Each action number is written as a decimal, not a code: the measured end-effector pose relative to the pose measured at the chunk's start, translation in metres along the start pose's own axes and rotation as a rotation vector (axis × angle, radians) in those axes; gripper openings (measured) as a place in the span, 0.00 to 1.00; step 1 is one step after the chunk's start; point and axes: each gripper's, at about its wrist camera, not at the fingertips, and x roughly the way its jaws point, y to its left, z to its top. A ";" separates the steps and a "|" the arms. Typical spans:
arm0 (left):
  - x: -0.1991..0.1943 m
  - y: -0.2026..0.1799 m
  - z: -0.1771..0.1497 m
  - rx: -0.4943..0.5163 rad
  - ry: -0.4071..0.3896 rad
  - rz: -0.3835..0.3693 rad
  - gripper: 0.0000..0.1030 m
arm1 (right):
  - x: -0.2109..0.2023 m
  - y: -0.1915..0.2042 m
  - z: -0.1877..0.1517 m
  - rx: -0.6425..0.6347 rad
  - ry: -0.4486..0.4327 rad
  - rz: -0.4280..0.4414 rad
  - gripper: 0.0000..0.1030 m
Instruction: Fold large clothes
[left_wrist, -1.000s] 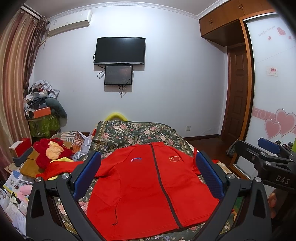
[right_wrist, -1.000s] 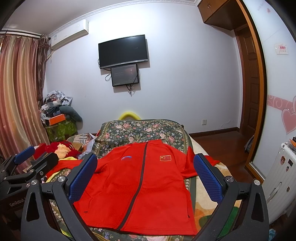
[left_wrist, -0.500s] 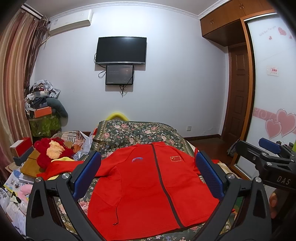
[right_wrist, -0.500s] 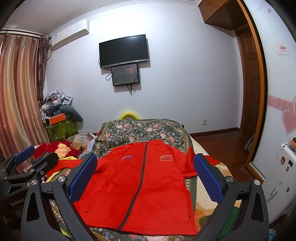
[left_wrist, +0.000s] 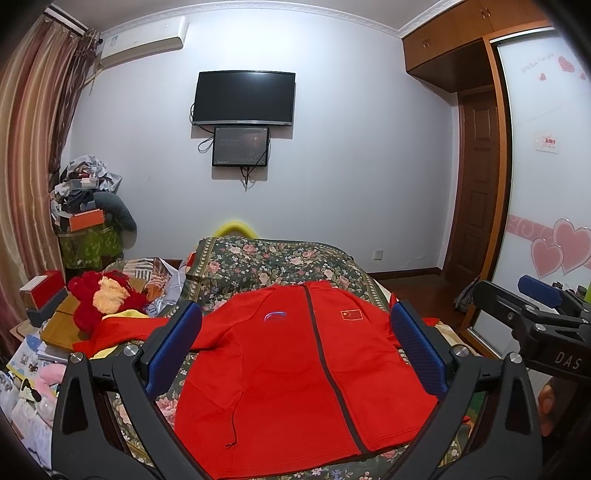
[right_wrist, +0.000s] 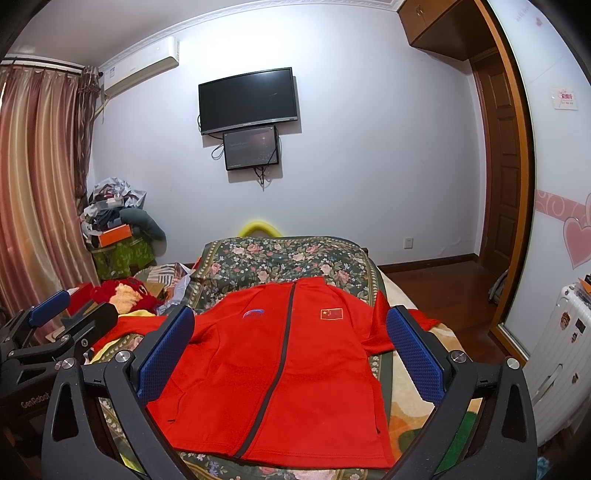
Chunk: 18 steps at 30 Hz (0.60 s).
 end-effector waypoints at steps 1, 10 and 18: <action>0.000 0.000 0.000 -0.001 0.001 0.000 1.00 | 0.000 0.000 0.000 0.000 0.001 0.000 1.00; 0.006 0.002 -0.001 -0.006 0.013 0.003 1.00 | 0.005 0.003 -0.003 -0.005 0.015 -0.003 1.00; 0.026 0.016 -0.002 -0.020 0.039 0.015 1.00 | 0.025 0.005 0.000 -0.013 0.043 -0.011 1.00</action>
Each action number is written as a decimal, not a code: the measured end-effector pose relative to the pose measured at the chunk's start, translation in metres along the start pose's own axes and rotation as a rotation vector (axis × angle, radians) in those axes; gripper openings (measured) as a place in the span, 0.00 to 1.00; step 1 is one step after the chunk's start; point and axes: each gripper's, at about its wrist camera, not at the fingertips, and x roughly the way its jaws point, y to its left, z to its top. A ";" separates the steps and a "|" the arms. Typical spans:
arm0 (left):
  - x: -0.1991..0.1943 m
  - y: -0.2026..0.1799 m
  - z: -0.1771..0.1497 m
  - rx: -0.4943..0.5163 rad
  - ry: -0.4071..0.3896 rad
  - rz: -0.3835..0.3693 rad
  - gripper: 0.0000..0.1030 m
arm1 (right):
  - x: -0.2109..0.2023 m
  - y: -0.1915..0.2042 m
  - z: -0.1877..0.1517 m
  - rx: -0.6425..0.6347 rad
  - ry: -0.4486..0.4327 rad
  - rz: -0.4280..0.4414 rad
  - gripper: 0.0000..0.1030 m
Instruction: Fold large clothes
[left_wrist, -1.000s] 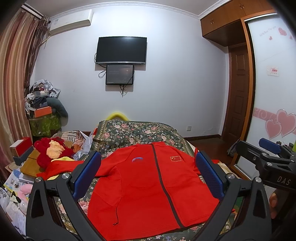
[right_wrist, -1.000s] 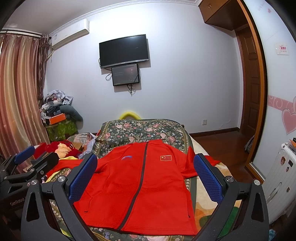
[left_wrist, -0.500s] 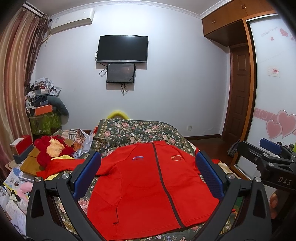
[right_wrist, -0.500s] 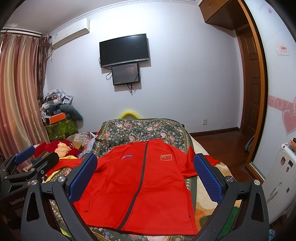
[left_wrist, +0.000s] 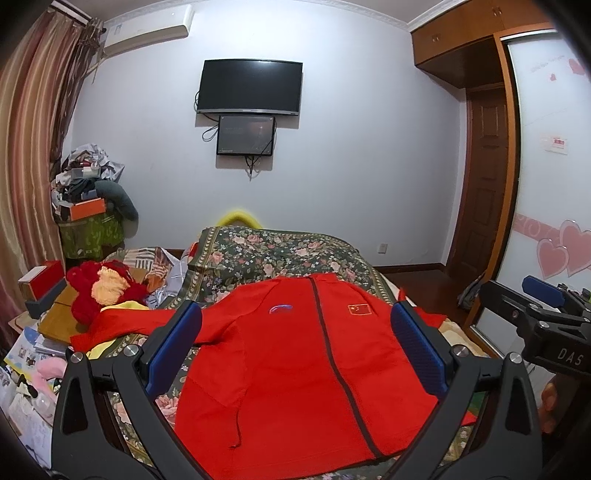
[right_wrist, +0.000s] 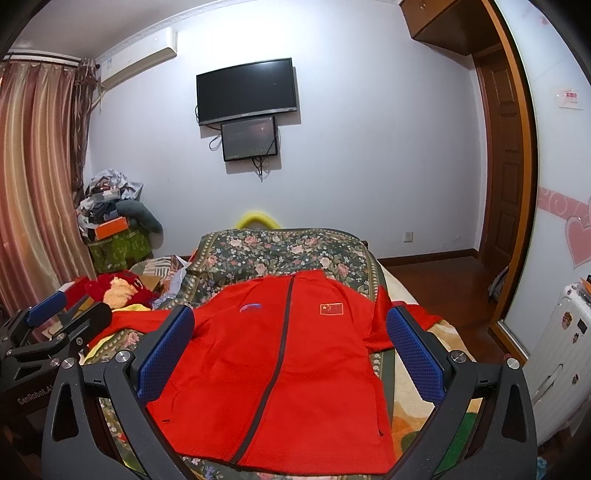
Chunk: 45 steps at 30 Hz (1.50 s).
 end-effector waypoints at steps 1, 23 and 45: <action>0.004 0.003 0.001 0.001 0.002 0.008 1.00 | 0.003 0.000 0.000 -0.003 0.004 -0.001 1.00; 0.183 0.221 -0.026 -0.199 0.310 0.241 1.00 | 0.162 0.011 0.000 -0.118 0.215 -0.086 1.00; 0.276 0.442 -0.142 -0.856 0.603 0.079 0.93 | 0.324 0.022 -0.036 -0.143 0.567 -0.061 1.00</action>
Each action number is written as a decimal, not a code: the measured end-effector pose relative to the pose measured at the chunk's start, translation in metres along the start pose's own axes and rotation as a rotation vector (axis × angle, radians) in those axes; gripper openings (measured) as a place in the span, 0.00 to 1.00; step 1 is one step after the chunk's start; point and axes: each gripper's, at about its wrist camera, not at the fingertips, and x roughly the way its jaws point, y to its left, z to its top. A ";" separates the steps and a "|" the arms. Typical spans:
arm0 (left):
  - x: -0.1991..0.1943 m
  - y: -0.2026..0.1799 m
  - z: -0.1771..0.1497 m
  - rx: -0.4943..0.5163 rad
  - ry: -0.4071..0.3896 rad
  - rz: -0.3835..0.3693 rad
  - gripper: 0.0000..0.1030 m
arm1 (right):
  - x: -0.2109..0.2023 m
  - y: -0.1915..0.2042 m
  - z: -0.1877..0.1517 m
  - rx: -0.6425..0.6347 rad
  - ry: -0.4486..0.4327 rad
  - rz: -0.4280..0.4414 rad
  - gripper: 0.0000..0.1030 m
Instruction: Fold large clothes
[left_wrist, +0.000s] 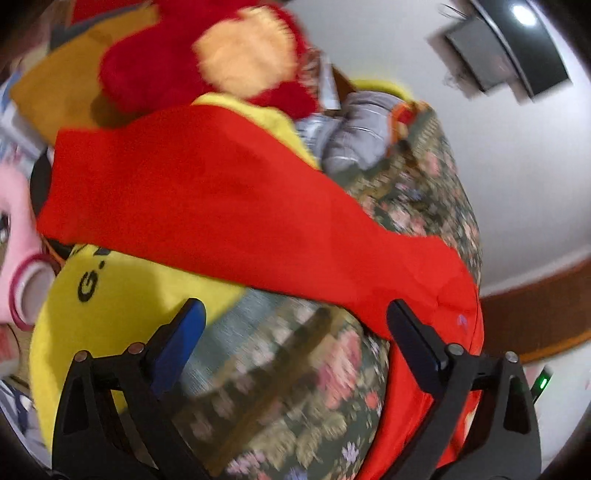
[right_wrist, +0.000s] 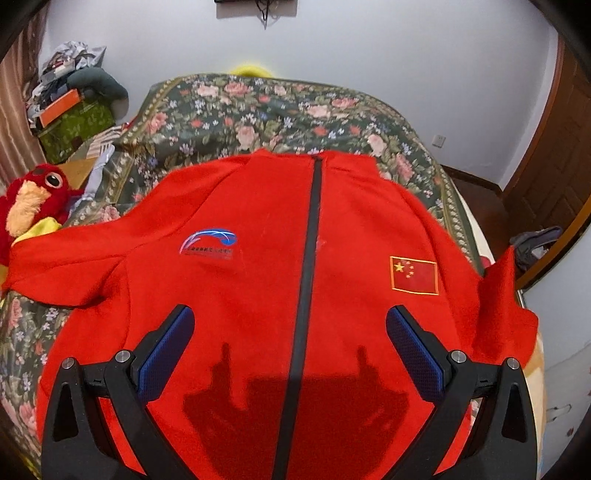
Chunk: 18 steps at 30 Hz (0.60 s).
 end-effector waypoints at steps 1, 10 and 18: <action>0.003 0.006 0.004 -0.027 0.000 -0.016 0.93 | 0.002 0.000 -0.001 -0.006 0.009 -0.004 1.00; 0.013 0.035 0.047 -0.158 -0.150 0.084 0.83 | 0.012 -0.008 0.001 -0.019 0.041 -0.024 1.00; 0.011 0.036 0.069 -0.175 -0.229 0.331 0.18 | -0.003 -0.024 0.010 0.003 0.024 -0.028 1.00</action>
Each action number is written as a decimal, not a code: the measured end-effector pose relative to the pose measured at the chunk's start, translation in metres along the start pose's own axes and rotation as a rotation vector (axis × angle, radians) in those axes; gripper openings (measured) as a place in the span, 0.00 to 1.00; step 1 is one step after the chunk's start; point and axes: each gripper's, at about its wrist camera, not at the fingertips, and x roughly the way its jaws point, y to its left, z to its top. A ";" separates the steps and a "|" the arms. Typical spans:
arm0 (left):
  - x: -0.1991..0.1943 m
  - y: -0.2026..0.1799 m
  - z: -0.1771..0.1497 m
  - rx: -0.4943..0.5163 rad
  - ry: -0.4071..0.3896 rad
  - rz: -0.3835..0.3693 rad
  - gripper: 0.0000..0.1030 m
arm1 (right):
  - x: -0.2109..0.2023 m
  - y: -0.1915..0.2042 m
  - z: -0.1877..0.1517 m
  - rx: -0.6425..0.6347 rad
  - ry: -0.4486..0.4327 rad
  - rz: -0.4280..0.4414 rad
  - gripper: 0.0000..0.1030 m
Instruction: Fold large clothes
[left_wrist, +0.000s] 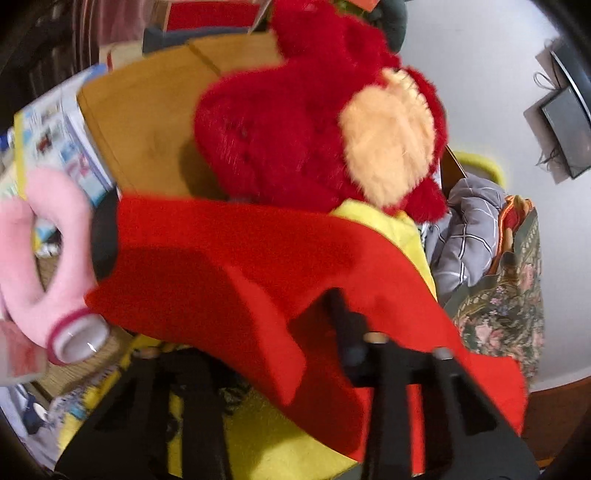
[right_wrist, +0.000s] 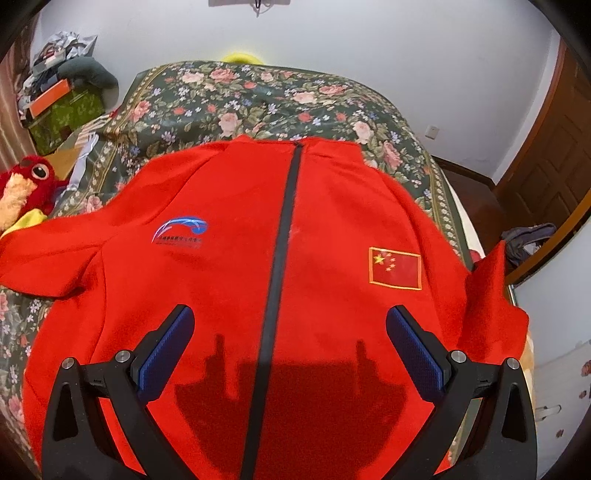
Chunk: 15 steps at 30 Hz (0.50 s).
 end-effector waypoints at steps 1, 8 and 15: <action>-0.007 -0.007 0.001 0.038 -0.018 0.023 0.09 | -0.002 -0.002 0.001 0.000 -0.002 0.001 1.00; -0.085 -0.085 -0.003 0.304 -0.191 -0.007 0.04 | -0.012 -0.016 0.010 -0.018 -0.021 0.006 1.00; -0.148 -0.216 -0.039 0.517 -0.288 -0.166 0.03 | -0.013 -0.032 0.014 -0.030 -0.036 0.030 1.00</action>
